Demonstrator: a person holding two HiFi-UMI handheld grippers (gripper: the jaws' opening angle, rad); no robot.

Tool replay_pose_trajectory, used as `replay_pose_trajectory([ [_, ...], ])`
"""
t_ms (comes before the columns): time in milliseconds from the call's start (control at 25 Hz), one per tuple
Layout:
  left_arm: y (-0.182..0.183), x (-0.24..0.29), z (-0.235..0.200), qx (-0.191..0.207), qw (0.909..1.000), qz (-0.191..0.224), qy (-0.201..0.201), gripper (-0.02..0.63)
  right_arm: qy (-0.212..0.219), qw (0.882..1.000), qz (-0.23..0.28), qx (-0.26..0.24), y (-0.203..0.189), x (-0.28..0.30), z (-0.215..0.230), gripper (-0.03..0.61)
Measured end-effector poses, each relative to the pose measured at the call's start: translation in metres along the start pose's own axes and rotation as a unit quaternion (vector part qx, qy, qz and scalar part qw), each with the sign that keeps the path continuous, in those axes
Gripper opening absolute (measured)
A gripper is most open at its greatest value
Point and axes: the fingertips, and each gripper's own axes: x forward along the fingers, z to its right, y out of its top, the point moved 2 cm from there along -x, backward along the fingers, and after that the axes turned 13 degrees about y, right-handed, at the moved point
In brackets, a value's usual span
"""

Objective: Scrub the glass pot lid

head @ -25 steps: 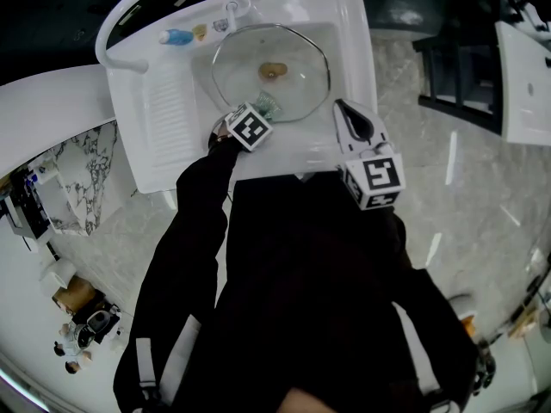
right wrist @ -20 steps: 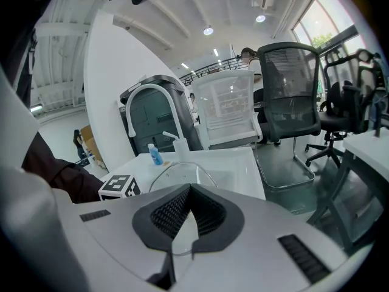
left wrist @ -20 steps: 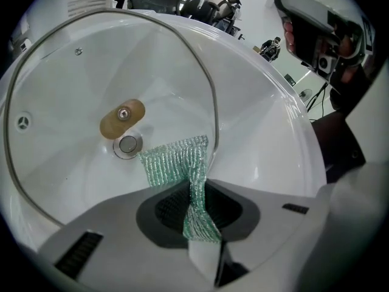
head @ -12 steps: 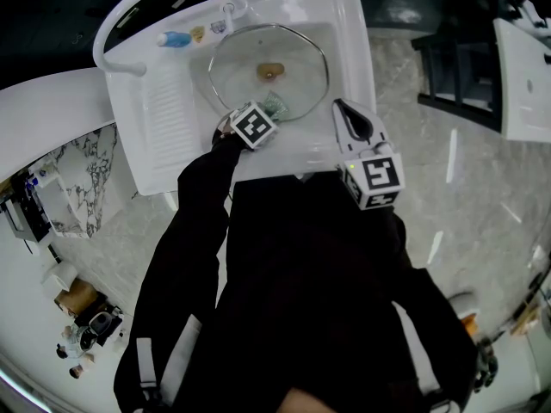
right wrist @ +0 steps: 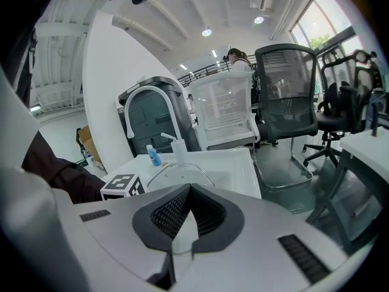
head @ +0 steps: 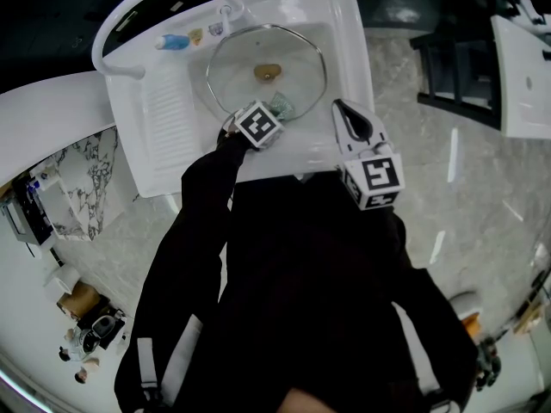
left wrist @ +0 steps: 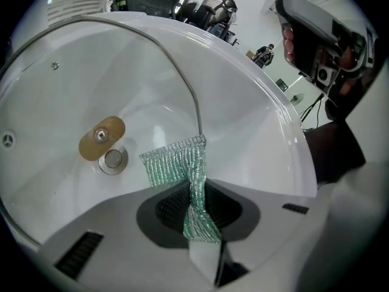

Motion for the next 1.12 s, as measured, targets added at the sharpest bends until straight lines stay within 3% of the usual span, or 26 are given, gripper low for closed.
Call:
replay_pose_trajectory([
  [400,0.01,0.0,0.005,-0.011,0.9998,0.007,-0.015,0.067,-0.009,1.0,0.006,0.006,-0.002,-0.005,0.003,0.003],
  [640,0.024,-0.004,0.017,-0.041,0.9972,0.023,-0.059,0.066,-0.013,1.0,0.005,0.007,-0.001,-0.006,0.005,0.002],
  [1120,0.038,-0.001,0.026,-0.035,0.9967,0.025,-0.069,0.066,-0.012,1.0,0.008,0.006,0.001,-0.009,0.009,0.002],
])
